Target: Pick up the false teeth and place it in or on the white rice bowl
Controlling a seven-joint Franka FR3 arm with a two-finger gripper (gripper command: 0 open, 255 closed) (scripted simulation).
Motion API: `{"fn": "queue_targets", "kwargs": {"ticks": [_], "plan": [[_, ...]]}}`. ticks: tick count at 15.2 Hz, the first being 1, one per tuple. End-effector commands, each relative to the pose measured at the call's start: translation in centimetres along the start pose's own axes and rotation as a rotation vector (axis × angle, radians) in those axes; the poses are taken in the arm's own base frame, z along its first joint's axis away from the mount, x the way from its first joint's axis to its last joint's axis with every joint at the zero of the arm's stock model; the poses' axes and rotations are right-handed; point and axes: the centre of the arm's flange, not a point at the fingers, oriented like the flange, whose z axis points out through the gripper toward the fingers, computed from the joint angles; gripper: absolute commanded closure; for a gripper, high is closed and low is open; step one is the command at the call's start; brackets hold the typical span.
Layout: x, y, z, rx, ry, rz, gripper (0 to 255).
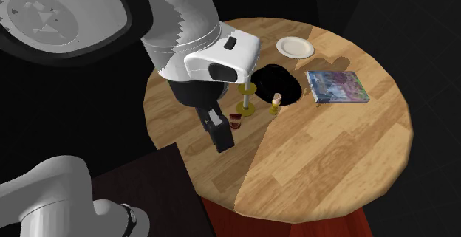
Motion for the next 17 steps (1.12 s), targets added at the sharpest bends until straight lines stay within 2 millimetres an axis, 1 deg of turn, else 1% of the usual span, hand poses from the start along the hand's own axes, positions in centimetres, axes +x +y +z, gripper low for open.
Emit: {"fn": "queue_targets", "kwargs": {"ticks": [1, 17], "plan": [[0.0, 0.0, 0.0, 0.000, 0.000, 0.000, 0], [8.5, -11.1, 15.9, 0.032, -0.049, -0.059, 0]]}}
